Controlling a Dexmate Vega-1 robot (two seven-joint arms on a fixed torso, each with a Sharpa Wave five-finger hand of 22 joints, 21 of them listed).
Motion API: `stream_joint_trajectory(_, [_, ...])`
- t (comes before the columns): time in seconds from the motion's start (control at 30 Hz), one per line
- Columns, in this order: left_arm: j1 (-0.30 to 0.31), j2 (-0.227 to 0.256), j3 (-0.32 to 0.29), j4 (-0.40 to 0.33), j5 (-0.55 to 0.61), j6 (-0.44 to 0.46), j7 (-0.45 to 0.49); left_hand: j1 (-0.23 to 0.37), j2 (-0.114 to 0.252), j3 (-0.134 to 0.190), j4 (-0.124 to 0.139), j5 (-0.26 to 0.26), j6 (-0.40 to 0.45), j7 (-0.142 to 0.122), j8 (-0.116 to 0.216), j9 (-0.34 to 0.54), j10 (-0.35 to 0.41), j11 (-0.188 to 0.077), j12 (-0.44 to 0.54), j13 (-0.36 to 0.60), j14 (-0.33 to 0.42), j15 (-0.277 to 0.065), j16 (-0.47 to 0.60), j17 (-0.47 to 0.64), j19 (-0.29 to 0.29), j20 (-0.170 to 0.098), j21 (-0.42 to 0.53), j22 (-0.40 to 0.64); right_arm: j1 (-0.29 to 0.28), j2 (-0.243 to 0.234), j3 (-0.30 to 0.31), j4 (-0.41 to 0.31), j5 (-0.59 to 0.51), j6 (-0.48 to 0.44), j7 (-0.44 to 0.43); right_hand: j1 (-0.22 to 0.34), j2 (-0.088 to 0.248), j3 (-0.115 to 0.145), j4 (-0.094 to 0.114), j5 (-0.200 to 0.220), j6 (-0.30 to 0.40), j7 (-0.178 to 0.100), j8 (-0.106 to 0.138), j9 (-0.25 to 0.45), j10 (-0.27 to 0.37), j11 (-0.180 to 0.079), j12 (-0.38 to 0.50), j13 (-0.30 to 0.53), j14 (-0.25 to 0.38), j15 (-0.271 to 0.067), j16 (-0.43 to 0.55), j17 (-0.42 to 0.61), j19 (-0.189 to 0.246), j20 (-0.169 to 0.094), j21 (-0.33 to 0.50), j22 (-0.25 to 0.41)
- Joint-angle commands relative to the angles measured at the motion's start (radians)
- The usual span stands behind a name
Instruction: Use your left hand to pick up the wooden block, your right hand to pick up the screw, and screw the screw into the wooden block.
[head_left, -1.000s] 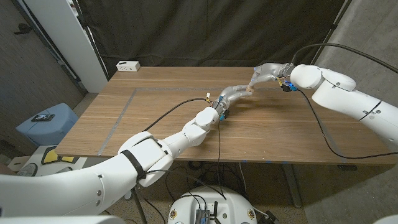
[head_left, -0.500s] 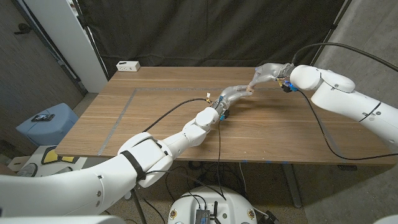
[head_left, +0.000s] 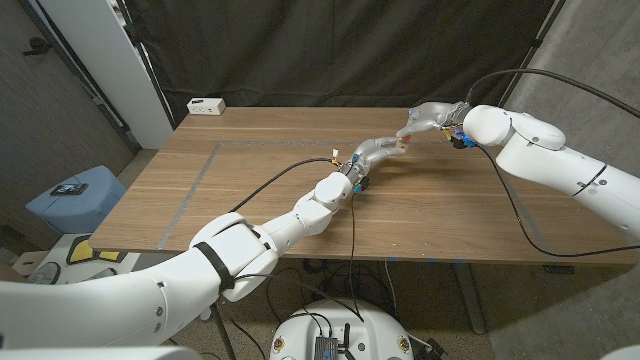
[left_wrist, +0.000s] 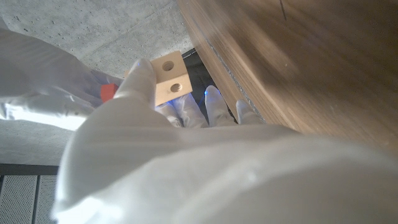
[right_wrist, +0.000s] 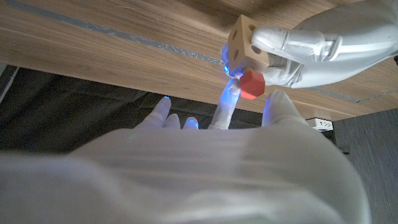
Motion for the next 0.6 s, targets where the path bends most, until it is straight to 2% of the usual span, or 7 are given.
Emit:
stream_joint_trajectory(0.03, [-0.014, -0.012, -0.002, 0.034, -0.006, -0.010, -0.006, 0.000, 0.008, 0.008, 0.003, 0.004, 0.010, -0.003, 0.003, 0.002, 0.012, 0.001, 0.007, 0.005, 0.004, -0.071, 0.004, 0.001, 0.005, 0.000, 0.009, 0.003, 0.008, 0.017, -0.010, 0.014, -0.019, -0.003, 0.001, -0.036, -0.007, -0.018, 0.014, 0.003, 0.012, 0.003, 0.011, 0.008, 0.010, -0.003, -0.002, 0.003, 0.008, 0.000, 0.005, 0.004, 0.009, -0.005, -0.002, 0.002])
stream_joint_trajectory(0.1, [-0.017, -0.015, -0.003, 0.040, -0.007, -0.011, -0.007, 0.000, 0.008, 0.008, 0.004, 0.004, 0.012, -0.004, 0.004, 0.002, 0.012, 0.001, 0.007, 0.005, 0.003, -0.072, 0.004, 0.001, 0.005, 0.000, 0.009, 0.003, 0.007, 0.019, -0.010, 0.016, -0.022, -0.004, -0.004, -0.058, -0.010, -0.030, 0.024, 0.006, 0.009, -0.001, 0.014, 0.012, 0.014, -0.005, -0.002, 0.003, 0.010, -0.005, 0.006, 0.005, 0.009, -0.010, -0.003, 0.003])
stream_joint_trajectory(0.33, [-0.030, -0.028, -0.004, 0.073, -0.013, -0.016, -0.014, 0.003, 0.008, 0.008, 0.004, 0.004, 0.010, -0.002, 0.002, 0.002, 0.011, 0.001, 0.006, 0.006, 0.006, -0.070, 0.004, 0.001, 0.005, 0.000, 0.009, 0.003, 0.008, 0.025, -0.011, 0.025, -0.026, -0.002, -0.010, -0.091, -0.013, -0.046, 0.037, 0.012, -0.001, 0.003, 0.016, 0.018, 0.018, 0.005, -0.004, 0.004, 0.015, -0.008, 0.006, 0.005, 0.010, -0.008, -0.004, 0.003])
stream_joint_trajectory(0.6, [-0.041, -0.038, -0.003, 0.100, -0.017, -0.020, -0.018, 0.000, 0.010, 0.007, 0.008, 0.005, -0.004, -0.002, -0.004, 0.002, 0.007, 0.002, 0.004, 0.007, 0.005, -0.065, 0.005, 0.002, 0.006, 0.001, 0.009, 0.003, 0.007, 0.024, -0.009, 0.027, -0.027, 0.000, -0.011, -0.127, -0.018, -0.068, 0.049, 0.022, -0.074, 0.010, -0.015, 0.005, 0.004, 0.024, -0.013, 0.005, 0.013, -0.007, 0.002, 0.007, 0.008, -0.005, -0.007, 0.002])
